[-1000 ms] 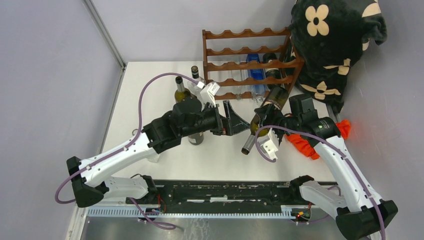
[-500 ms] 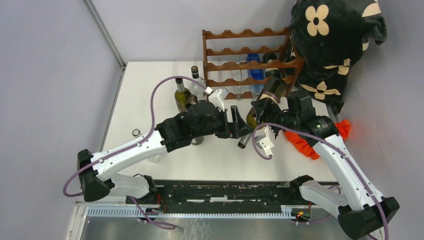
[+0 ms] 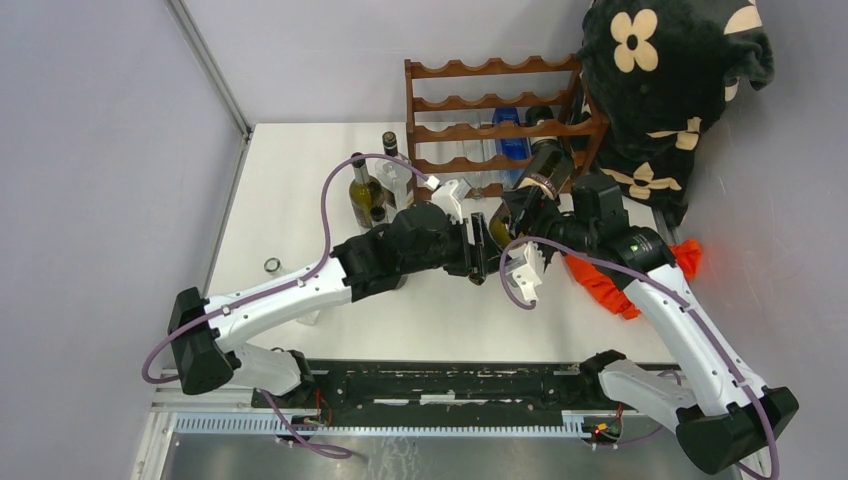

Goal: Put the wine bottle on the wine rack
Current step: Pick up the wine bottle from the center of the board.

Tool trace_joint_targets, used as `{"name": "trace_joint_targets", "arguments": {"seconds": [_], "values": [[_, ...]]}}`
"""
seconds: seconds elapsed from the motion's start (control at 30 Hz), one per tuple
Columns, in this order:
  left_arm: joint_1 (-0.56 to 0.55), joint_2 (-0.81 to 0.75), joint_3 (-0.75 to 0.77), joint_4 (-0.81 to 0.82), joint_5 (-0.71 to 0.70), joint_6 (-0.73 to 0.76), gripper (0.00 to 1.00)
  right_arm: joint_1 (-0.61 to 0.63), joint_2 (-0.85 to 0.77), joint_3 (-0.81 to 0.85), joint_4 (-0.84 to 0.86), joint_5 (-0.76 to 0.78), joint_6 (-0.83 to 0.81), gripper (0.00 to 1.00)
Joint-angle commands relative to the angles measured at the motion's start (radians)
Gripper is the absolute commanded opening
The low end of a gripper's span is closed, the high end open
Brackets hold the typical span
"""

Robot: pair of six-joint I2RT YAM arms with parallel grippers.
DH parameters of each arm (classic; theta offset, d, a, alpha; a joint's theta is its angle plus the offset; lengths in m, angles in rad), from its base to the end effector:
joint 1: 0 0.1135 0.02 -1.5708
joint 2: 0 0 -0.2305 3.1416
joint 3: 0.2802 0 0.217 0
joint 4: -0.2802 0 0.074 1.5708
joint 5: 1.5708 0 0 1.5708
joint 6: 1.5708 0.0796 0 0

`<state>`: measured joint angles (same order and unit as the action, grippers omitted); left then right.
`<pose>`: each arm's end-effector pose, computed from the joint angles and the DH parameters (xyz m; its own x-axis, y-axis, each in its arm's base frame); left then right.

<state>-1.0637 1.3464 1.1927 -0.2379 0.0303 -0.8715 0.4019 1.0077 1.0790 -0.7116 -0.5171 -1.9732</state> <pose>0.1562 -0.2861 0.3070 -0.7984 -0.1380 -0.5861 0.4293 0.5520 -0.7148 0.1830 0.1205 0.2976 0.8639 -0.5019 0.0423 -0.2299 -0.4676 -0.8535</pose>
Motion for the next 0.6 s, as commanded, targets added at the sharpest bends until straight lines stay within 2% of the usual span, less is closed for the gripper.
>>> {"name": "trace_joint_targets", "arguments": {"seconds": [0.0, 0.2, 0.3, 0.37, 0.47, 0.57], "values": [[-0.007, 0.004, -0.023, 0.115, -0.009, 0.036, 0.66, 0.01, -0.009, 0.087, 0.135, -0.003, 0.024, 0.0], [-0.007, 0.017, -0.032, 0.132, -0.018, 0.054, 0.65, 0.014, -0.004, 0.094, 0.144, -0.003, 0.057, 0.0], [-0.006, 0.014, -0.048, 0.157, -0.022, 0.065, 0.6, 0.015, -0.001, 0.097, 0.141, -0.006, 0.073, 0.0], [-0.006, 0.015, -0.05, 0.17, -0.026, 0.075, 0.52, 0.016, -0.002, 0.096, 0.135, -0.018, 0.074, 0.0], [-0.007, 0.016, -0.05, 0.182, -0.027, 0.092, 0.3, 0.017, -0.004, 0.093, 0.128, -0.031, 0.079, 0.0], [-0.007, 0.013, -0.052, 0.183, -0.027, 0.109, 0.21, 0.018, -0.009, 0.09, 0.105, -0.055, 0.062, 0.0]]}}
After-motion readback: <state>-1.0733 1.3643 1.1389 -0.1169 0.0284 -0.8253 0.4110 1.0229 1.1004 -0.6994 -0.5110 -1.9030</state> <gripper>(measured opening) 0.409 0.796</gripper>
